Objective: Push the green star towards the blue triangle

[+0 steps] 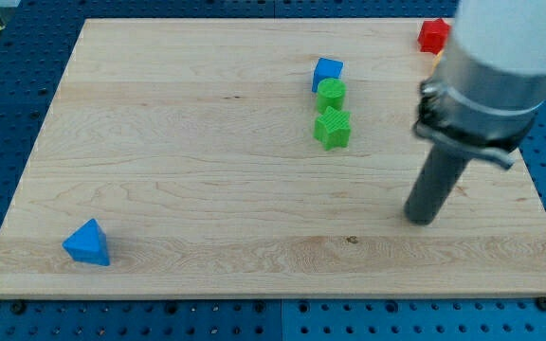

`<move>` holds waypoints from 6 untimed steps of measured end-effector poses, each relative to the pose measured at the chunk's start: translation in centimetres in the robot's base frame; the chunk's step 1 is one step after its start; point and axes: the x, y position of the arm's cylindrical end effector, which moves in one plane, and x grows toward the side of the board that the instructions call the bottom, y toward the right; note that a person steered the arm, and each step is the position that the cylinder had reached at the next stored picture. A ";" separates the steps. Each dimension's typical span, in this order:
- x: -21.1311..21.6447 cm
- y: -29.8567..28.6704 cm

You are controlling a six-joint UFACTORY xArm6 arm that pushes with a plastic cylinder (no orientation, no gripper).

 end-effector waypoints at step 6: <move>-11.2 -10.5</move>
